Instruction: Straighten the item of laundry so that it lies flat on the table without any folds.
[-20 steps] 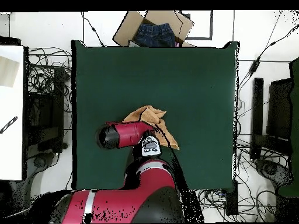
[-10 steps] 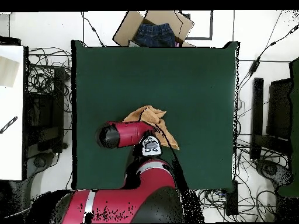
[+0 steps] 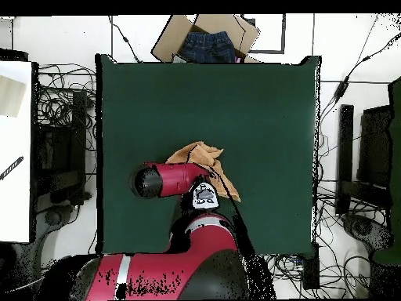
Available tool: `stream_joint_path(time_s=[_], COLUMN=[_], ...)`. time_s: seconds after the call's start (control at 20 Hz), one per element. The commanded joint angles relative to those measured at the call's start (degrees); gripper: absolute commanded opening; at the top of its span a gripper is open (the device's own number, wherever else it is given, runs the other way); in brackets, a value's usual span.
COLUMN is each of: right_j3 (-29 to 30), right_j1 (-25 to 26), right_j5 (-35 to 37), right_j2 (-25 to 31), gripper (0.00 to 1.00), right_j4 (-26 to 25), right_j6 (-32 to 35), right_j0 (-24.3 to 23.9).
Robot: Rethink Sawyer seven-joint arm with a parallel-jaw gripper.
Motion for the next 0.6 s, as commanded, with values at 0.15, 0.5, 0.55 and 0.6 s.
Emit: stream_joint_path(time_s=[0.15,0.5,0.55,0.6], right_j3=[-5.27,-3.87,-3.06,-2.49], right_j1=[5.64,2.81,1.93,1.07], right_j5=[-2.70,1.13,1.61,2.25], right_j2=[0.32,-0.94,-1.14,-1.35], gripper=[1.00,1.00,1.00,1.00], right_j4=[1.79,2.77,3.01,3.19], right_j6=[6.96,7.76,8.20,8.47], right_j0=[-2.36,-1.07,-0.70,-0.34])
